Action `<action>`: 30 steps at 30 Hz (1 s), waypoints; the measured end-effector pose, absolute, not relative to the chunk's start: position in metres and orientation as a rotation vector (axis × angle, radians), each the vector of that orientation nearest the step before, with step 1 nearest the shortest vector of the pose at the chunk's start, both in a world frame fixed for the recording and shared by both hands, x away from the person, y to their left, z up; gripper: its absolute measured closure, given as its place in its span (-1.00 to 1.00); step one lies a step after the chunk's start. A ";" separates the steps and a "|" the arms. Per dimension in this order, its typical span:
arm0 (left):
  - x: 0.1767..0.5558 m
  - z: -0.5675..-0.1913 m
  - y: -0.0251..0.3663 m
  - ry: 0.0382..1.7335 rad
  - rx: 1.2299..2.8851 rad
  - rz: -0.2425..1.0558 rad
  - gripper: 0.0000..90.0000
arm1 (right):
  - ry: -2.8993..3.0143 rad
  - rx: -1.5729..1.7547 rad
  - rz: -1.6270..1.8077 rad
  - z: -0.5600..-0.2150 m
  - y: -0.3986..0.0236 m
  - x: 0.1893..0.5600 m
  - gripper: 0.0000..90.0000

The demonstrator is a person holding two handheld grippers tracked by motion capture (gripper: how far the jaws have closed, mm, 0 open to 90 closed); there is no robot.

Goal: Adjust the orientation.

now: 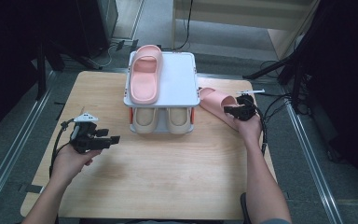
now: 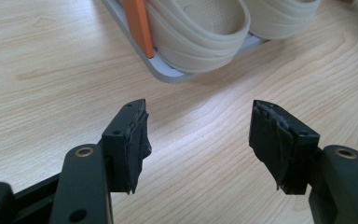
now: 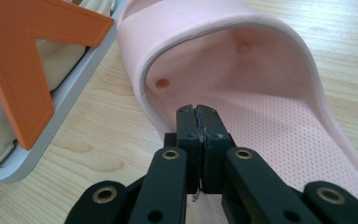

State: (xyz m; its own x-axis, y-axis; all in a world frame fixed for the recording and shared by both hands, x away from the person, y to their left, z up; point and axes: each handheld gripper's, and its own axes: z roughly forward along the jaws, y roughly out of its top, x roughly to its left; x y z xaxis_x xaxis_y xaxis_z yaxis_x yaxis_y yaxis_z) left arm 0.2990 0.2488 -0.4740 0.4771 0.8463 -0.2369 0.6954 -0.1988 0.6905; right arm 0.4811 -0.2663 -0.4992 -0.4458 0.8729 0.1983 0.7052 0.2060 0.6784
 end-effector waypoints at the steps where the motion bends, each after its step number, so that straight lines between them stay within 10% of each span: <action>1: 0.299 -0.474 0.249 1.279 1.955 0.251 -0.17 | 2.254 1.503 1.068 -0.499 -0.265 0.481 0.99; 30: 0.300 -0.475 0.256 1.295 1.935 0.237 -0.17 | 2.352 1.487 1.144 -0.498 -0.232 0.471 0.97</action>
